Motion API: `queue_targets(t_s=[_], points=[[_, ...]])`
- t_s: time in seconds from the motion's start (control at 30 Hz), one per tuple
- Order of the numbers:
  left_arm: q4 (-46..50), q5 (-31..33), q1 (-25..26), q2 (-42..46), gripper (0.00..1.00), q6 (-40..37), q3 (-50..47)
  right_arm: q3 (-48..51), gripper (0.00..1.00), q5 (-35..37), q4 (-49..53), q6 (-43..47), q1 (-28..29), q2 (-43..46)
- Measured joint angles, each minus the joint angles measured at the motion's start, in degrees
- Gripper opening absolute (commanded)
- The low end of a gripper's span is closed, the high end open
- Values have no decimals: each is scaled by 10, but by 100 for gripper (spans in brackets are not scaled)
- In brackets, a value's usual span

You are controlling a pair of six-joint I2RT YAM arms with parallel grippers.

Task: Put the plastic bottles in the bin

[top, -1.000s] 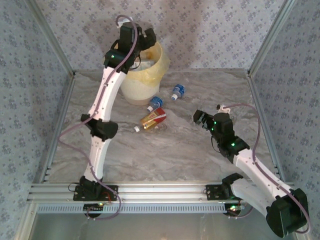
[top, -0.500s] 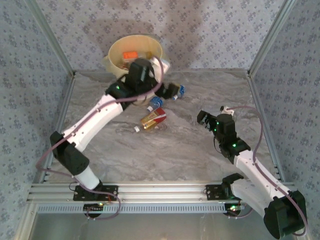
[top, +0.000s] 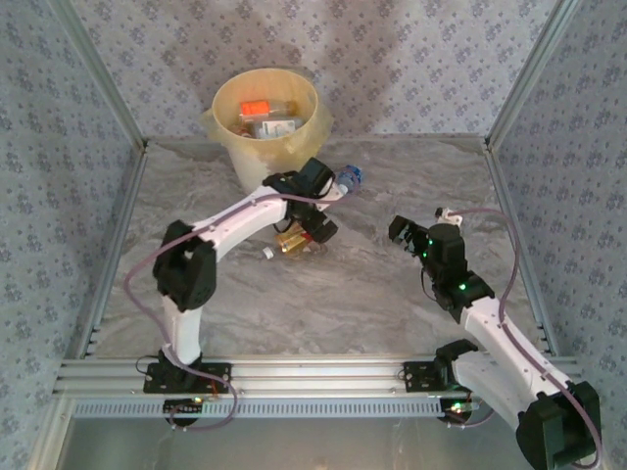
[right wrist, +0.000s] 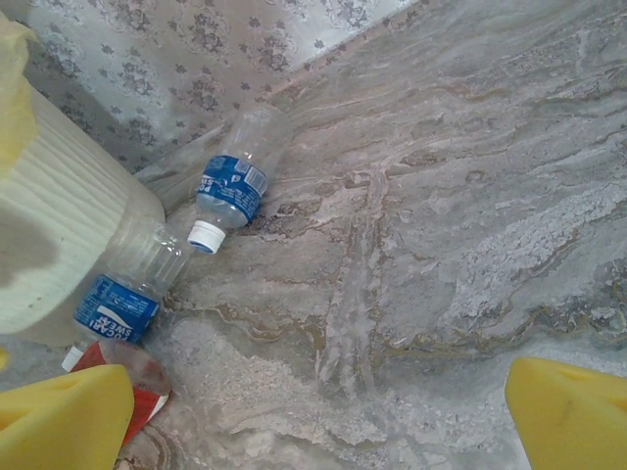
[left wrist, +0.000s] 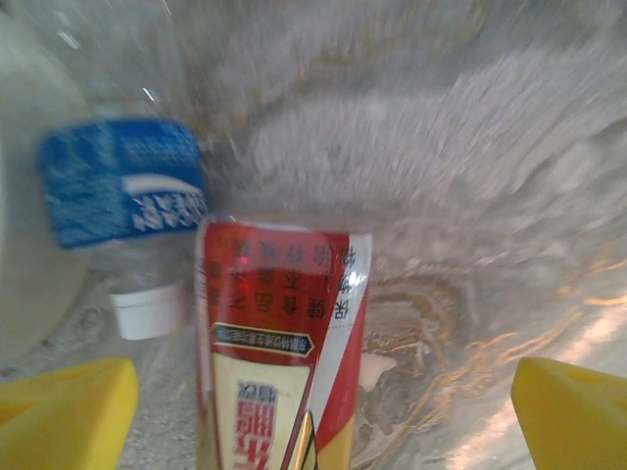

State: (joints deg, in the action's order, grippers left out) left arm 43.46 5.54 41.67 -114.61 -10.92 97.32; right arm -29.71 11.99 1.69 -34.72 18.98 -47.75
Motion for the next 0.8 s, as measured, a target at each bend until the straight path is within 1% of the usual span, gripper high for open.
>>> queue_targets(t_s=[0.07,0.17,0.33,0.47,0.67,0.8], points=[[16,3,-4,-34,98,0,13,0,100,0,3,0,0,6],[31,3,-11,-62,97,0,30,0,100,0,8,0,0,14],[43,0,-17,-74,89,-2,47,0,100,1,18,0,-3,24],[52,-16,-15,-74,86,-9,46,0,100,1,20,0,-3,26],[64,-36,-8,-75,87,-24,37,0,100,1,20,0,-3,25],[69,-27,-3,-82,88,-31,35,0,100,1,20,0,-3,25]])
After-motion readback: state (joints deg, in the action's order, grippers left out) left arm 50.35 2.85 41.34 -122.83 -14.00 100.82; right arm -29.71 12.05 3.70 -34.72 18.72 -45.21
